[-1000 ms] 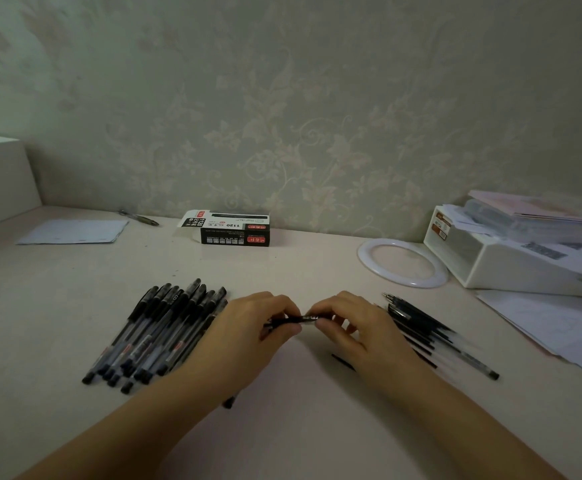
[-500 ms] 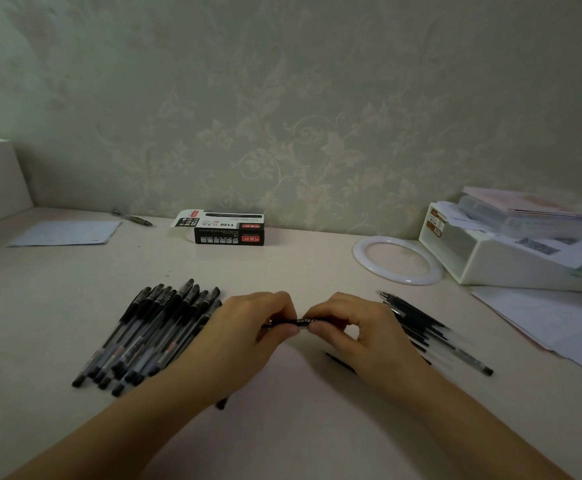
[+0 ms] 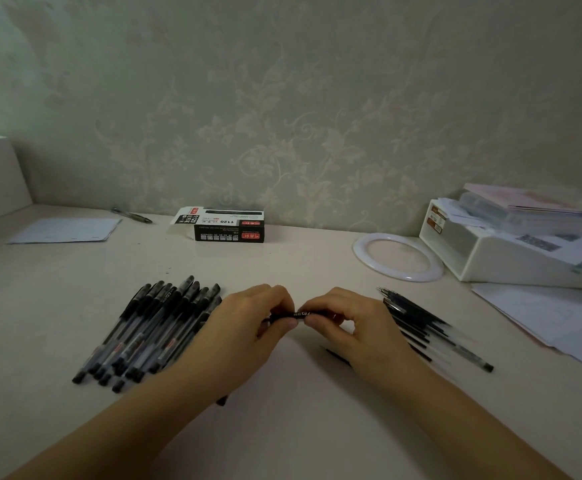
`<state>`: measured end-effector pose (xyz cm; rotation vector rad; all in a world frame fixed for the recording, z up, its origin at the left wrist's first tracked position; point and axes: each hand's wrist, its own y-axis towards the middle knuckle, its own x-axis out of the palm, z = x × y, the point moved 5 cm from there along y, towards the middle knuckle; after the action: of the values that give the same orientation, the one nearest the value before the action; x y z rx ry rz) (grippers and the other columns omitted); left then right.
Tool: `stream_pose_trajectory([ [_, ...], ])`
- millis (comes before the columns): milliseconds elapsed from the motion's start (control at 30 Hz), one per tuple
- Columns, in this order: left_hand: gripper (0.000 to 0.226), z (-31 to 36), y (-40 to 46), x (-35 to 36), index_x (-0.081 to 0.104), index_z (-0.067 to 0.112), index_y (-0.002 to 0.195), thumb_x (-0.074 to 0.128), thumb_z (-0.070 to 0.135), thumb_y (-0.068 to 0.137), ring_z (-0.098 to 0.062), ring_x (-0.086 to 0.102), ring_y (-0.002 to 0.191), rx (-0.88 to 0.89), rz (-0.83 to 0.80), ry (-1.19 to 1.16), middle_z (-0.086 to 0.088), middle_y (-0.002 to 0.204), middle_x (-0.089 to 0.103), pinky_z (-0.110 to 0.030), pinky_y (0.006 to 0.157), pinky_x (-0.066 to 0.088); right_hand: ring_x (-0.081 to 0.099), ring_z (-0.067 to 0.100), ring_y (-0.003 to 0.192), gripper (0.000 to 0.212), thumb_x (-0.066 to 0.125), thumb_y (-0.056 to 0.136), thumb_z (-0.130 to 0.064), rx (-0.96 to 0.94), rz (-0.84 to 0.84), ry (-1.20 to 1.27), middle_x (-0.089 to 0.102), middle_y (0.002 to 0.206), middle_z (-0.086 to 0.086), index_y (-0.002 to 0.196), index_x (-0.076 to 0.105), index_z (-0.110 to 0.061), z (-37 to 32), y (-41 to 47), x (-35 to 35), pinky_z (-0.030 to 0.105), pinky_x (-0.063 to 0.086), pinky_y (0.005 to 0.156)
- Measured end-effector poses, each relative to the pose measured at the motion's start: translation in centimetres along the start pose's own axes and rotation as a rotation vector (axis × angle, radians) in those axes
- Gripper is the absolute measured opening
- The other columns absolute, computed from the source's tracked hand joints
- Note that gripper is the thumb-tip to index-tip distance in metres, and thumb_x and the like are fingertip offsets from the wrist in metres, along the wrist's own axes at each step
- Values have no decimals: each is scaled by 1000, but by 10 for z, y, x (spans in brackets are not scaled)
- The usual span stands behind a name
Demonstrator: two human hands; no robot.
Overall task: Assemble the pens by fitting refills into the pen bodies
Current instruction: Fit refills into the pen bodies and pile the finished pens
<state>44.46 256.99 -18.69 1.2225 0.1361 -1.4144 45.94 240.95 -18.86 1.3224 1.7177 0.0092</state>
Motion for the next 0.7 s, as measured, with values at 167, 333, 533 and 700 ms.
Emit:
stream_pose_trajectory([
  [167, 6, -8, 1, -12, 62, 24, 88, 63, 30, 88, -4, 52, 71, -65, 114, 84, 13, 82, 51, -15, 62, 42, 61, 3, 87, 19, 65, 93, -25, 73, 101, -73, 67, 95, -16, 111, 71, -25, 10, -1, -11, 15, 48, 76],
  [333, 9, -30, -3, -18, 56, 27, 91, 53, 36, 93, -3, 50, 69, -280, 156, 235, 13, 78, 51, -28, 62, 49, 60, 4, 77, 7, 67, 91, -18, 326, 248, -339, 65, 91, -9, 95, 71, -22, 42, -7, -51, 23, 51, 74],
  [533, 6, -39, -7, -18, 50, 27, 93, 50, 32, 95, -6, 51, 70, -418, 97, 314, 11, 80, 52, -30, 63, 53, 61, 18, 77, 5, 67, 90, -20, 534, 258, -627, 64, 87, -1, 88, 71, -18, 64, -17, -85, 35, 53, 69],
  [700, 8, -41, -9, -19, 47, 24, 104, 47, 26, 97, -11, 54, 80, -457, 60, 368, 6, 94, 52, -31, 68, 54, 62, 20, 77, 7, 69, 89, -27, 615, 177, -588, 67, 79, -2, 87, 70, -20, 75, -22, -78, 37, 54, 72],
])
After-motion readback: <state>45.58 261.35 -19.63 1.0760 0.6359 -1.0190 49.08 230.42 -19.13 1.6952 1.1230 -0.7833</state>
